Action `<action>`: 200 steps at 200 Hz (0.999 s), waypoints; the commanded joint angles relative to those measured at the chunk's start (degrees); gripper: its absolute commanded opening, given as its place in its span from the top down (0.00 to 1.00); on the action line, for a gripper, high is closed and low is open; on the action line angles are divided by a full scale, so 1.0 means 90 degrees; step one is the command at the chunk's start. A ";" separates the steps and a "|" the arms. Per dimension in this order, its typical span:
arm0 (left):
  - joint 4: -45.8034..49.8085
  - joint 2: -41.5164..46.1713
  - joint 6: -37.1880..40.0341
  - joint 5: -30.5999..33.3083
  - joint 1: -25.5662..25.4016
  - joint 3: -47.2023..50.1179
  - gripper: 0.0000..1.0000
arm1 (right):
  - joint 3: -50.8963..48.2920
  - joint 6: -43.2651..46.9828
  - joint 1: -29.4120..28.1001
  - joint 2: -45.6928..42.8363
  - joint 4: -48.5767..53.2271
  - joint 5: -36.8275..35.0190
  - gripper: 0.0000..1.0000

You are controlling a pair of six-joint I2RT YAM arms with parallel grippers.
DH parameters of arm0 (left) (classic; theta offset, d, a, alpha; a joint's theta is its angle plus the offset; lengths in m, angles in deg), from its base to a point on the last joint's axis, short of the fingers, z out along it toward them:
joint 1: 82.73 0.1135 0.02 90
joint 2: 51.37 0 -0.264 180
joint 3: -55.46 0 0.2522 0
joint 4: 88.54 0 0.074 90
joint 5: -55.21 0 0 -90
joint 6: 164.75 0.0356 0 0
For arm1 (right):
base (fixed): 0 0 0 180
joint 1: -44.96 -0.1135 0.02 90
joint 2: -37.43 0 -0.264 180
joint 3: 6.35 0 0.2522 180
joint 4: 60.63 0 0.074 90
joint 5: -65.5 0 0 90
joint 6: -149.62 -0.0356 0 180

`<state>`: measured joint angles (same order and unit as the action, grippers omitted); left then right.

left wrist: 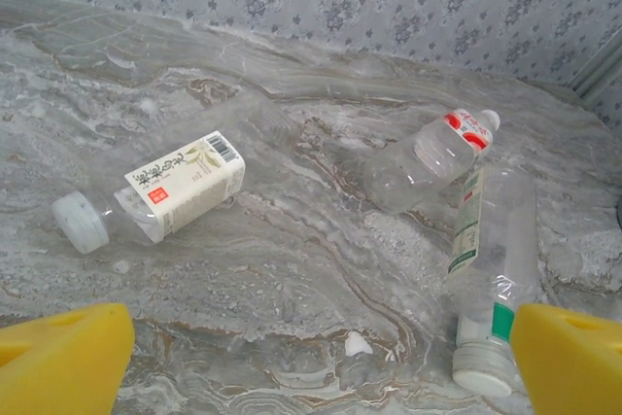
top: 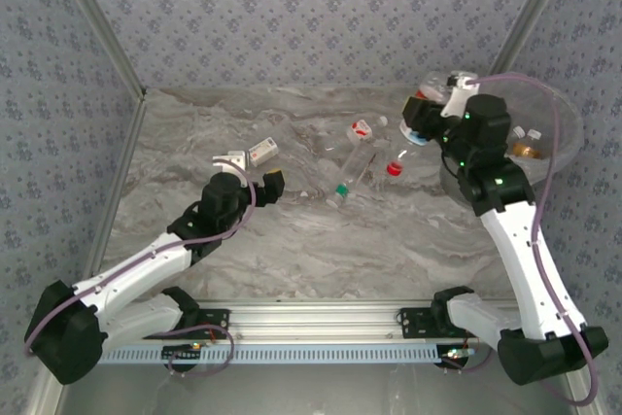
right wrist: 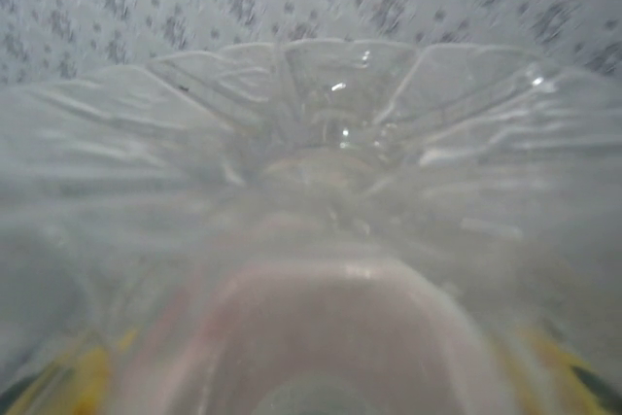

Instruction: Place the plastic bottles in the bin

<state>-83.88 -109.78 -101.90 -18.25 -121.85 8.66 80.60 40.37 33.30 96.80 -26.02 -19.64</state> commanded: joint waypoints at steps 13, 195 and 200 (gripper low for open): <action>-0.0033 -0.0086 -0.0127 0.0090 0.0052 0.0029 0.01 | 0.0582 0.0611 0.0622 -0.0181 0.0493 -0.0003 0.53; -0.0048 0.0073 -0.0471 -0.0023 0.0192 0.0212 0.01 | 0.0437 0.3646 0.3017 0.0681 -0.1413 -0.3069 0.52; -0.0041 0.0082 -0.0492 -0.0027 0.0188 0.0222 0.00 | 0.0363 0.3660 0.3036 0.0711 -0.1484 -0.3085 0.52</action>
<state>-83.72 -110.50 -105.03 -18.47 -120.60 10.00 87.49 67.80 59.66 101.74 -31.88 -41.80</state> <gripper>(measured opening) 0.994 0.479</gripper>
